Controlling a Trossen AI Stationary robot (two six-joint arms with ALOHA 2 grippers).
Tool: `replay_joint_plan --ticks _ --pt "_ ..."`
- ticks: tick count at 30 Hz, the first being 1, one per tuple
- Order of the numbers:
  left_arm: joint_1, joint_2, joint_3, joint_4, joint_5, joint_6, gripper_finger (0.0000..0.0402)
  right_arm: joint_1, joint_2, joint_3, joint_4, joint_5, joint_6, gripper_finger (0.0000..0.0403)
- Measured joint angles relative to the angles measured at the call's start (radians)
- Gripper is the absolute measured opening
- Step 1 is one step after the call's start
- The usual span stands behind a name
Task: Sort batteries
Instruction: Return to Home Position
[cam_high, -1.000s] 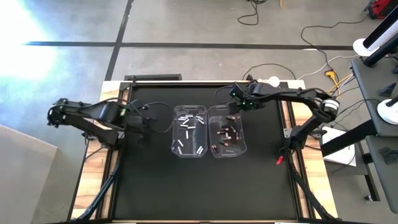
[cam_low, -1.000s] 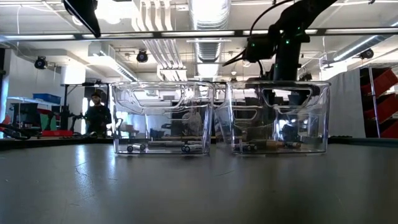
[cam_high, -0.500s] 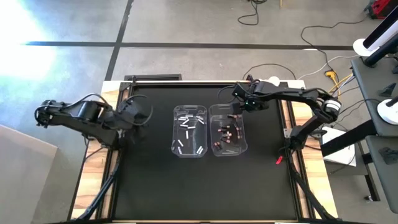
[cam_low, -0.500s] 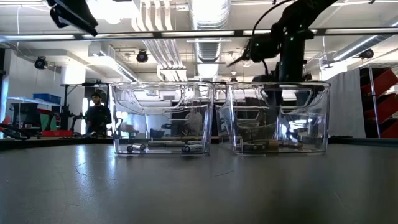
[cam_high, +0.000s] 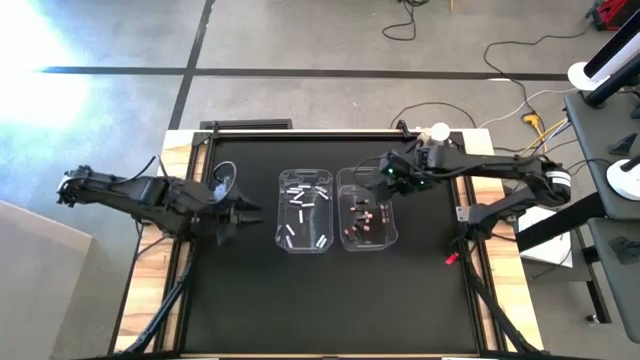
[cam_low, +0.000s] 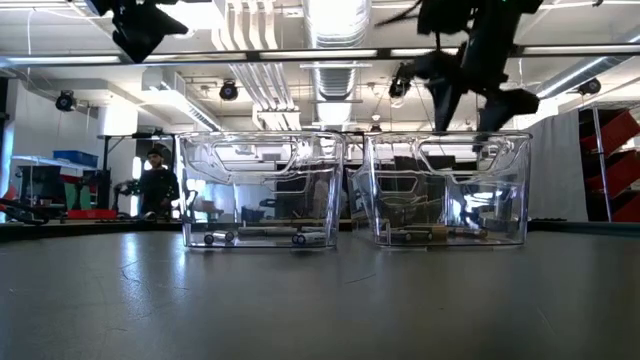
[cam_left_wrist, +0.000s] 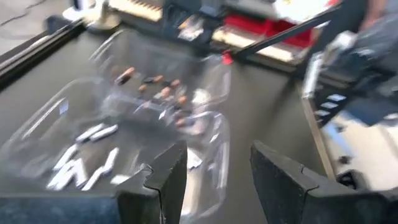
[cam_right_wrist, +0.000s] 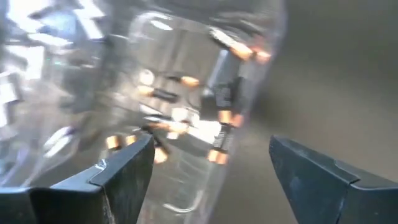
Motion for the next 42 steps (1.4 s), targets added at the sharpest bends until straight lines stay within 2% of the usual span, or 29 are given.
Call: replay_joint_plan --ticks 3,9,13,17,20,23,26,29,33,35,39,42 --pt "0.000 -0.032 -0.049 0.109 0.046 0.032 0.0155 0.078 -0.040 0.006 0.068 0.031 -0.046 0.0302" --pt "0.000 -0.141 -0.097 0.140 0.065 0.100 0.0155 0.240 -0.129 0.013 0.426 0.067 -0.309 0.0277" --pt "0.000 -0.192 -0.124 0.146 0.021 0.212 0.0155 0.279 -0.149 0.013 0.486 0.074 -0.436 0.0251" --pt "0.000 -0.190 -0.134 0.155 0.008 0.223 0.0155 0.283 -0.144 0.021 0.495 0.075 -0.559 0.0219" --pt "0.000 -0.166 -0.129 0.165 0.006 0.185 0.0155 0.283 -0.131 0.014 0.559 0.079 -0.648 0.0184" --pt "0.000 -0.129 -0.126 0.215 -0.001 0.248 0.0156 0.283 -0.108 0.003 0.693 0.098 -0.716 0.0136" --pt "0.000 -0.089 -0.133 0.251 -0.003 0.290 0.0156 0.283 -0.089 0.000 0.853 0.098 -0.849 0.0076" --pt "0.001 -0.061 -0.138 0.291 0.006 0.337 0.0156 0.283 -0.093 -0.001 0.963 0.064 -0.938 0.0022" --pt "0.001 -0.067 -0.145 0.342 0.095 0.481 0.0156 0.283 -0.146 -0.006 0.974 0.040 -1.003 0.0011" --pt "0.006 -0.084 -0.153 0.347 0.101 0.534 0.0156 0.283 -0.180 -0.022 0.975 0.040 -1.018 0.0010" --pt "0.034 -0.143 -0.195 0.358 0.100 0.554 0.0156 0.283 -0.272 -0.106 1.026 0.031 -1.038 0.0009" --pt "0.057 -0.198 -0.254 0.397 0.101 0.542 0.0155 0.285 -0.374 -0.218 1.177 -0.015 -1.053 0.0009"
